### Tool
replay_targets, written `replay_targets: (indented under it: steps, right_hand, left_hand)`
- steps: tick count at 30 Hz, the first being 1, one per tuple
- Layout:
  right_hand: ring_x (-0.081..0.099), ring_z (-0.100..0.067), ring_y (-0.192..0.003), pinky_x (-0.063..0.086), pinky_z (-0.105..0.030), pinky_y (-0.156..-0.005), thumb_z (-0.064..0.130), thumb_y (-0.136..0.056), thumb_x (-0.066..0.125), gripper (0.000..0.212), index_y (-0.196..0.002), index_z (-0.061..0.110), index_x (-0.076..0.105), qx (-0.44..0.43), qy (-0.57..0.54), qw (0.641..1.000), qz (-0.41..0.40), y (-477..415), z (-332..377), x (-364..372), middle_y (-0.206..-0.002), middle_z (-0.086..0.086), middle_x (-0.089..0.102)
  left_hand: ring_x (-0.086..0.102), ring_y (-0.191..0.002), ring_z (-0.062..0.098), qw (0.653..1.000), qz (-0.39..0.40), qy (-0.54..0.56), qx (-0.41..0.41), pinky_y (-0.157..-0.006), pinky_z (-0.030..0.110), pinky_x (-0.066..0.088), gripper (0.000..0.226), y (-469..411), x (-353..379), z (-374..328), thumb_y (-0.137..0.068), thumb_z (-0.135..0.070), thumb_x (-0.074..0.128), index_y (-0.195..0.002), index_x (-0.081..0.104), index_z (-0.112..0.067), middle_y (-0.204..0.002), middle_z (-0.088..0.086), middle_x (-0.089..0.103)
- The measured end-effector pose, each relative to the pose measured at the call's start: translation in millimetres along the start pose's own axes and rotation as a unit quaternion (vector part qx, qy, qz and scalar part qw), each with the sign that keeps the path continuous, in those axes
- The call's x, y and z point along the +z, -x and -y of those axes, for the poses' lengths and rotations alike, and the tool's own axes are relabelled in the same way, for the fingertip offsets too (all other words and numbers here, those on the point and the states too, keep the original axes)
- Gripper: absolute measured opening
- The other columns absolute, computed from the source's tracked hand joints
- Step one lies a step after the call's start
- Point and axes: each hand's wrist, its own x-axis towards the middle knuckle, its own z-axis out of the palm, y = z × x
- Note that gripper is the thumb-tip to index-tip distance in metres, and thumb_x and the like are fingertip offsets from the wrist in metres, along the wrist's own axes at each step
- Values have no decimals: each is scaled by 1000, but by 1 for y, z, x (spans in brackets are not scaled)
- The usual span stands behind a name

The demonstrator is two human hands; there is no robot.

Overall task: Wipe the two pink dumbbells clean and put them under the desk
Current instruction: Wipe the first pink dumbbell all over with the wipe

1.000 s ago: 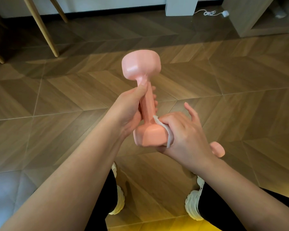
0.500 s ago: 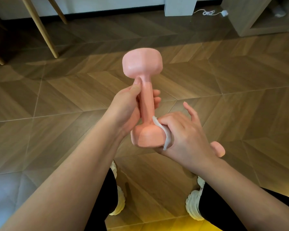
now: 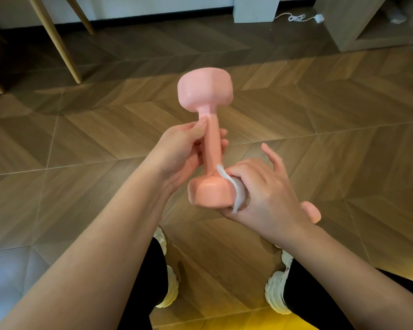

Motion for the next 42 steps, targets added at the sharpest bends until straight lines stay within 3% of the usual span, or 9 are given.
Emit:
replay_targets:
  steps: [6, 11, 18, 23, 25, 28, 31, 37, 42]
  right_hand:
    - [64, -17, -78, 33, -53, -110, 38, -73, 77, 34, -87, 9, 66, 4, 5, 1000, 16, 2, 2, 2, -80, 1, 64]
    - [65, -18, -80, 29, -53, -112, 41, -73, 71, 35, -91, 11, 66, 23, 29, 998, 49, 2, -8, 2, -81, 3, 65]
    - [64, -18, -84, 24, -54, -114, 63, -66, 59, 52, -87, 16, 65, 48, 29, 992, 115, 3, -4, 2, -78, 7, 62]
    - [62, -18, -82, 29, -57, -112, 71, -68, 57, 57, -81, 16, 61, 44, 30, 991, 120, 1, 2, 4, -75, 7, 60]
    - [62, -19, -79, 31, -57, -110, 65, -68, 63, 51, -79, 15, 61, 39, 43, 993, 104, 4, -1, 3, -73, 6, 59]
    - [64, -21, -78, 34, -56, -108, 52, -66, 73, 43, -83, 13, 64, 34, 69, 994, 84, 7, -8, 5, -75, 3, 61]
    - [66, -21, -79, 36, -57, -106, 47, -60, 86, 50, -89, 12, 65, 36, 75, 994, 65, 9, -13, 5, -81, 1, 65]
    - [64, -19, -82, 38, -56, -106, 60, -61, 66, 53, -86, 13, 64, 49, 48, 993, 98, 2, -3, 7, -81, 4, 65]
    - [65, -21, -82, 37, -55, -106, 55, -64, 63, 48, -86, 13, 63, 51, 48, 990, 121, 6, -9, 5, -81, 3, 65]
  left_hand:
    - [68, -68, 18, 999, -25, -38, -2, -72, 33, 60, 31, 1, 7, 4, -98, -26, 56, -112, 53, 2, -86, 10, 70]
    - [71, -92, 23, 1000, -7, -15, 7, -83, 38, 57, 17, -2, -2, 2, -101, -20, 52, -110, 58, -7, -100, 11, 73]
    - [58, -68, 18, 1000, -20, -2, -18, -70, 33, 51, 31, -4, 6, 12, -106, -29, 39, -110, 56, -4, -80, 4, 60]
    - [49, -53, 12, 1000, -7, -22, -20, -52, 26, 44, 11, -3, 15, 13, -95, -18, 58, -100, 52, -10, -68, 1, 53]
    - [54, -55, 13, 999, -18, -34, -9, -55, 26, 48, 8, -3, 15, 13, -96, -15, 59, -98, 53, -10, -73, 3, 60]
    - [64, -74, 14, 999, -33, -38, -19, -75, 38, 55, 9, -6, 11, 11, -95, -22, 62, -101, 59, -17, -85, 1, 67]
    - [63, -76, 15, 998, -49, -22, -37, -75, 42, 53, 15, -5, 7, 11, -95, -28, 63, -106, 64, -19, -81, -2, 64]
    - [57, -58, 15, 999, -40, 20, -7, -62, 34, 51, 22, -2, 13, 13, -99, -27, 55, -106, 51, -7, -72, 3, 59]
    - [53, -61, 16, 1000, -16, 0, -14, -68, 35, 47, 20, 0, 14, 13, -97, -31, 60, -95, 52, -12, -71, 2, 54]
